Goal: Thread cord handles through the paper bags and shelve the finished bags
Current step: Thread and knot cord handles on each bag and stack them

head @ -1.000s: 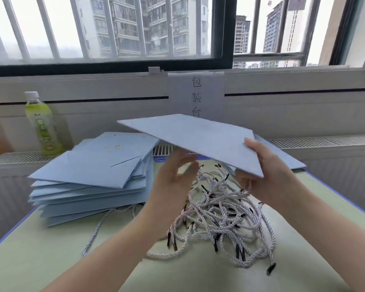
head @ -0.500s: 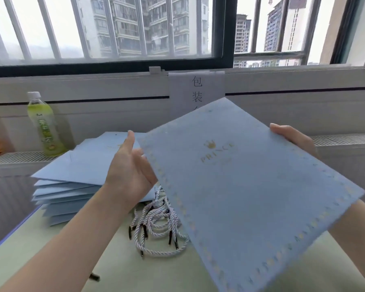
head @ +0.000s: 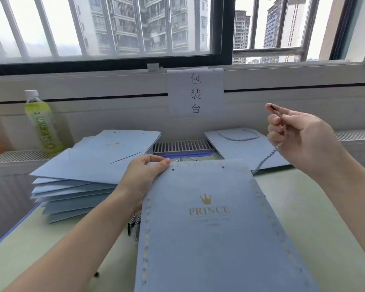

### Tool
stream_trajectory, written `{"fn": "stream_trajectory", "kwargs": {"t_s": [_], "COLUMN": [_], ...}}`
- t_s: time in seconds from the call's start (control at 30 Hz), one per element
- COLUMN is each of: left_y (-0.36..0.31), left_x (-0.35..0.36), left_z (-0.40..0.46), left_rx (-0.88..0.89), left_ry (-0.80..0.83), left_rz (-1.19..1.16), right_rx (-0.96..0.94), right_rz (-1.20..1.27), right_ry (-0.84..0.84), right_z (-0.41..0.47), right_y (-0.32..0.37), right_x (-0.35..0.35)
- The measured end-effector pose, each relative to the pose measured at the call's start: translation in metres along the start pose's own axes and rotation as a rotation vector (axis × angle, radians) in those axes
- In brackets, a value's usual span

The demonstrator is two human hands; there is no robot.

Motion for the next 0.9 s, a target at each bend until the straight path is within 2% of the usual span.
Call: {"fn": "stream_trajectory", "kwargs": {"t_s": [0.13,0.27,0.4,0.63,0.77,0.9], "left_y": [0.012,0.022,0.019,0.022,0.022,0.024], "left_x": [0.016,0.025,0.026,0.027,0.027,0.026], "left_z": [-0.008,-0.009,-0.010,-0.010,-0.010,-0.009], "left_rx": [0.022,0.141,0.313,0.353,0.338,0.372], "left_ry": [0.061,0.094,0.135,0.151,0.151,0.056], "left_rz": [0.119,0.315,0.452,0.386,0.377,0.473], "right_rx": [-0.123,-0.166,-0.345,-0.565,-0.549,-0.521], "right_rz": [-0.335,-0.736,-1.040,-1.222,-1.154,-1.102], "right_ry": [0.189,0.362,0.356,0.267,0.268,0.282], "right_z": [-0.025,-0.046,-0.051,-0.047,-0.048,-0.050], "right_y": [-0.009,-0.051,-0.086,-0.091,-0.092,-0.093], "right_x": [0.032,0.060,0.061,0.058,0.061,0.063]}}
Point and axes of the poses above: each hand's wrist, its own z-axis towards the middle knuckle, its own x-axis out of the palm, y = z × x, the point moved 2 cm from there along z, towards the middle knuckle, and after that the axes turned 8 degrees about -z, right-handed, at the moved point
